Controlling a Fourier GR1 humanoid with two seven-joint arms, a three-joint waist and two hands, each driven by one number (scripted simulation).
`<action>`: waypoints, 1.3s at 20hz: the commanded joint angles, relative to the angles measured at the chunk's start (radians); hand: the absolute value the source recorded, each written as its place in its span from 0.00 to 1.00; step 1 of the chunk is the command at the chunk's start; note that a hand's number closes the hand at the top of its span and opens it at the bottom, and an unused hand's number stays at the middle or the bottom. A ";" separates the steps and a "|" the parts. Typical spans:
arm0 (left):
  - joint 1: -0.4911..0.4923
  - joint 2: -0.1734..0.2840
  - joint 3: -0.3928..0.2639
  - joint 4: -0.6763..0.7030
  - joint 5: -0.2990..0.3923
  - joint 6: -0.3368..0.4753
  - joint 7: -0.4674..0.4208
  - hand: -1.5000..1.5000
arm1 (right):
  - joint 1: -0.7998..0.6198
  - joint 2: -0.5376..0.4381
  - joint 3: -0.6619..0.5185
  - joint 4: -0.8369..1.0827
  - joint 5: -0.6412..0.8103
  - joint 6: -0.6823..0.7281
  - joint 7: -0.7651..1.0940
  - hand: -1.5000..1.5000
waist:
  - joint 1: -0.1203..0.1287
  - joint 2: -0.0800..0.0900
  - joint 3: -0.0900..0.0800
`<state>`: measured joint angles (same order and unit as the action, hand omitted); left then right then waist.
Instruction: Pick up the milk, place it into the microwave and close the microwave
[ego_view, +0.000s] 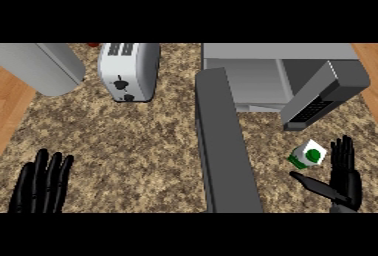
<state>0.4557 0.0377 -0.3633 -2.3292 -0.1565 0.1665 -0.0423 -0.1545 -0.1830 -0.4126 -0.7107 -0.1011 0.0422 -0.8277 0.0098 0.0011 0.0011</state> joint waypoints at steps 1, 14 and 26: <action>0.044 0.039 0.038 -0.022 0.046 -0.017 -0.021 0.00 | -0.083 -0.036 -0.011 0.153 -0.003 -0.007 -0.058 0.00 | 0.001 -0.001 -0.001; 0.003 0.001 -0.044 0.019 -0.014 0.020 -0.016 0.00 | -0.122 -0.104 0.028 0.405 0.119 -0.016 -0.397 1.00 | 0.008 0.005 0.002; 0.091 0.017 -0.044 -0.018 0.004 0.029 -0.053 0.00 | -0.127 0.006 0.144 0.226 0.115 0.203 -0.339 1.00 | -0.004 -0.004 -0.001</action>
<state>0.5400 0.0695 -0.3855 -2.3602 -0.1335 0.1779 -0.0824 -0.2987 -0.1975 -0.3069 -0.4479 0.0055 0.1231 -1.0566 0.0096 -0.0018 0.0001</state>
